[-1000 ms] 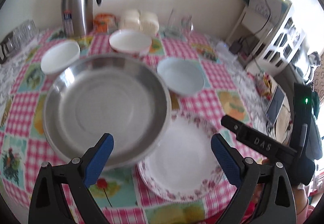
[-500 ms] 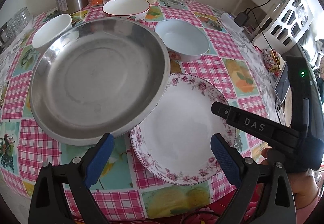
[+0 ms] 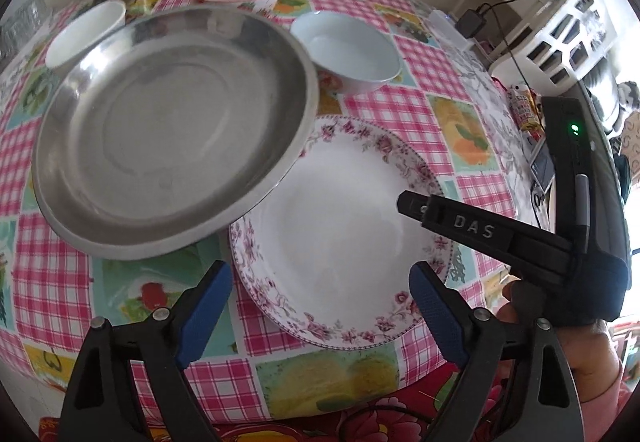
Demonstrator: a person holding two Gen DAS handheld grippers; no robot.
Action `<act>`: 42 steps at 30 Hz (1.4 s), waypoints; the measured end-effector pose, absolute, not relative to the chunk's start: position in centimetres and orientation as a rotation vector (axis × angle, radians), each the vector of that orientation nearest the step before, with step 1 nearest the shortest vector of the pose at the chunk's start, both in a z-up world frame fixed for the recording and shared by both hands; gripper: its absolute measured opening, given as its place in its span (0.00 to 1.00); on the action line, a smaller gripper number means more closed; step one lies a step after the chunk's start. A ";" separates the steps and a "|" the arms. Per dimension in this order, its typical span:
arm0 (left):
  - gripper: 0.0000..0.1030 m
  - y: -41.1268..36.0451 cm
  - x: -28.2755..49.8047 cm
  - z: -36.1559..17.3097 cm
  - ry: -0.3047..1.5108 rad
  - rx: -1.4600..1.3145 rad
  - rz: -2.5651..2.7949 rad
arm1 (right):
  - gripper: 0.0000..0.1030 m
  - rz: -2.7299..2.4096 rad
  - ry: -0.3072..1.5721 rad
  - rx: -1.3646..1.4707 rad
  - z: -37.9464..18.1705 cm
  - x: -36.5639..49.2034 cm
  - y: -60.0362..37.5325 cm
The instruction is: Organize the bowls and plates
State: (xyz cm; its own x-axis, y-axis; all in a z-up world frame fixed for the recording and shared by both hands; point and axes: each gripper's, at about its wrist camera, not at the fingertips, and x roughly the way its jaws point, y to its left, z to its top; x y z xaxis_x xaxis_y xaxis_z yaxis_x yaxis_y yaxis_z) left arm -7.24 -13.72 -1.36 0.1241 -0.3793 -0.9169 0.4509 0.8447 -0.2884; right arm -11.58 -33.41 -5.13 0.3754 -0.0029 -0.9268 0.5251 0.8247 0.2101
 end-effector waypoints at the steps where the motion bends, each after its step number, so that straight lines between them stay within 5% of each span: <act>1: 0.88 -13.6 -7.1 -1.7 1.326 0.058 -0.600 | 0.67 -0.361 1.151 0.527 -5.2 -11.6 -33.4; 6: 0.87 -13.0 -6.5 -2.9 1.373 0.023 -0.565 | 0.67 -0.362 1.165 0.526 -5.7 -11.5 -33.7; 9: 0.71 -12.7 -6.0 -4.0 1.409 -0.013 -0.543 | 0.67 -0.363 1.169 0.525 -5.9 -11.3 -33.7; 17: 0.66 -12.0 -5.0 -6.2 1.472 -0.068 -0.466 | 0.66 -0.369 1.165 0.520 -6.0 -11.3 -33.9; 29: 0.36 -11.9 -4.3 -6.4 1.429 -0.122 -0.479 | 0.27 -0.332 1.130 0.545 -6.0 -11.0 -34.1; 42: 0.29 -14.8 -5.0 -6.9 1.415 -0.115 -0.585 | 0.26 -0.395 1.088 0.608 -6.1 -12.7 -38.0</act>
State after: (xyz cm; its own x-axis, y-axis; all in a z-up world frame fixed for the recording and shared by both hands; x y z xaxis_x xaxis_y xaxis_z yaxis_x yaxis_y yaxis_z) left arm -5.03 -14.80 -6.90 0.0408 -0.4472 -0.8935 0.3138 0.8547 -0.4135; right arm -12.71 -37.97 -6.10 0.4203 -0.0052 -0.9074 0.5776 0.7727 0.2631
